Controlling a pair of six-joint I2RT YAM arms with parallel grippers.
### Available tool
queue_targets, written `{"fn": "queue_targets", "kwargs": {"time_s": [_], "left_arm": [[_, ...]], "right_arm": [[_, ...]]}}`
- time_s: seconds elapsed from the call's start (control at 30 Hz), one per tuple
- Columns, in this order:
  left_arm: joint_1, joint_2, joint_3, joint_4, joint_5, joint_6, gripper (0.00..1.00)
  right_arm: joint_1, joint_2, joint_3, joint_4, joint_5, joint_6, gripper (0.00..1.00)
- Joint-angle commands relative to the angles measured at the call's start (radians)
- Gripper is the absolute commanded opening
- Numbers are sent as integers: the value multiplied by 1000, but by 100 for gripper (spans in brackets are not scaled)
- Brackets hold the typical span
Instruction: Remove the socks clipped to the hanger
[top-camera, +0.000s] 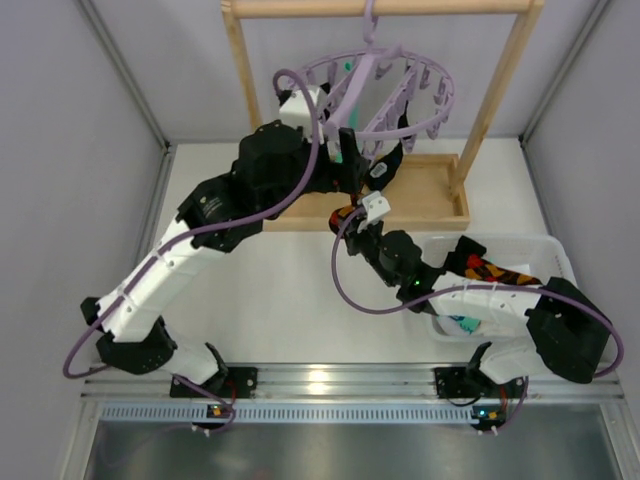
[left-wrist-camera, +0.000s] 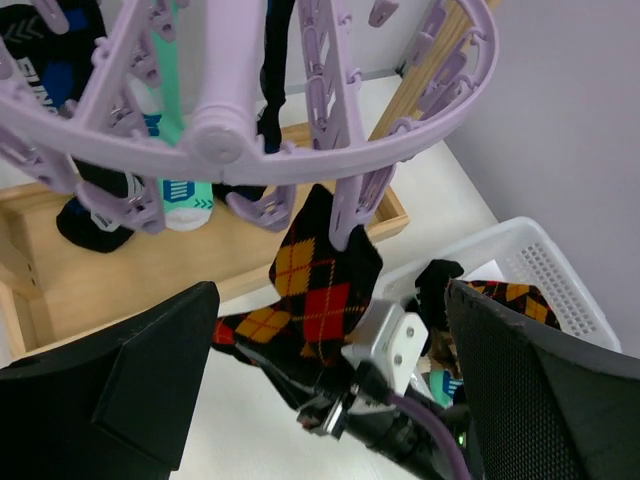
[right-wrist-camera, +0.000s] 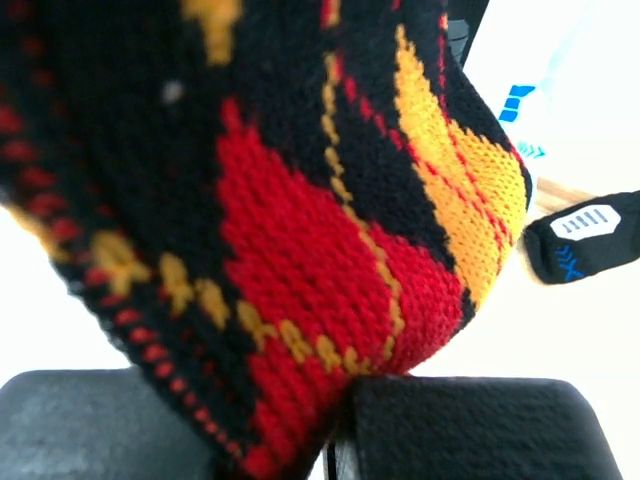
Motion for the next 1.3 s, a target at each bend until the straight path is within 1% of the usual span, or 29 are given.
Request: {"fn": "queue_targets", "kwargs": {"time_s": [0.0,0.13,0.37,0.5,0.53,0.77,0.83,0.93,1.13,1.27], "left_arm": [[-14,75,89,13,-9,88,98],[-17,156,169,14,-20,142,98],[-34,257,227,14,-133,191,98],[-40,290,251,14,-182,208,93],[-43,300,258,14,-190,211,90],[-67,317,275,11,-251,228,80],[-78,314,271,11,-293,234,80],[-116,294,258,11,-342,243,88],[-139,231,224,13,-261,196,87],[-139,251,243,13,-281,212,86]], "right_arm": [[46,-28,2,28,76,47,0],[65,-23,25,-12,87,59,0],[105,-5,59,-48,124,46,0],[132,17,83,-62,156,29,0],[138,22,88,-65,159,24,0],[152,51,109,-70,174,20,0],[152,58,115,-78,180,20,0],[152,71,120,-84,190,18,0],[152,84,134,-99,194,20,0],[152,77,138,-102,183,20,0]]}}
